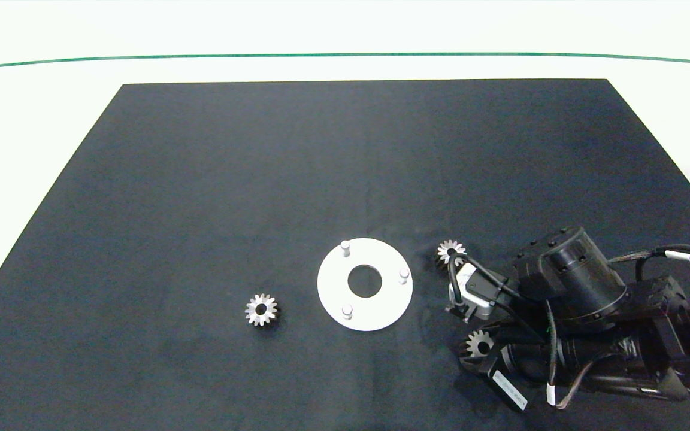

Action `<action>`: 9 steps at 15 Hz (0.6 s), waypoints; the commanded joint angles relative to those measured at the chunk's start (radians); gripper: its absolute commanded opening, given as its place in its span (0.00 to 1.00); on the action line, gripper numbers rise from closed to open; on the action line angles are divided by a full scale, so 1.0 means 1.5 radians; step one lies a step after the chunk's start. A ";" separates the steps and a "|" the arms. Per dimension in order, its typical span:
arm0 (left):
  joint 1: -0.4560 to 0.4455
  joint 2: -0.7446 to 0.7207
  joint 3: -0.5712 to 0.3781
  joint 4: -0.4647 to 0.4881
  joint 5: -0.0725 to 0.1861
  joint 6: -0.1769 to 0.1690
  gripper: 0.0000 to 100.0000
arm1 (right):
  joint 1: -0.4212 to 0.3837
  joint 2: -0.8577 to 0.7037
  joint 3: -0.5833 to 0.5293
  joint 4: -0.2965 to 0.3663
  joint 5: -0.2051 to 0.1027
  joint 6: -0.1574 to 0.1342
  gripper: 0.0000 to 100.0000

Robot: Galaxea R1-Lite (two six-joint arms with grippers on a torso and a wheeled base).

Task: Install three planetary gears onto the carrier pins

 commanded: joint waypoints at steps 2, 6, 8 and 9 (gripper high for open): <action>0.001 -0.014 0.001 0.021 0.000 0.001 1.00 | 0.029 -0.049 -0.050 0.011 -0.006 -0.001 0.25; 0.001 -0.037 0.001 0.047 0.000 0.001 1.00 | 0.072 -0.047 -0.175 0.142 -0.006 0.004 0.25; 0.002 -0.053 0.001 0.058 0.000 0.001 1.00 | 0.089 -0.025 -0.221 0.148 -0.007 0.004 0.25; 0.002 -0.066 0.000 0.068 0.000 0.001 1.00 | 0.093 -0.008 -0.238 0.149 -0.007 0.005 0.25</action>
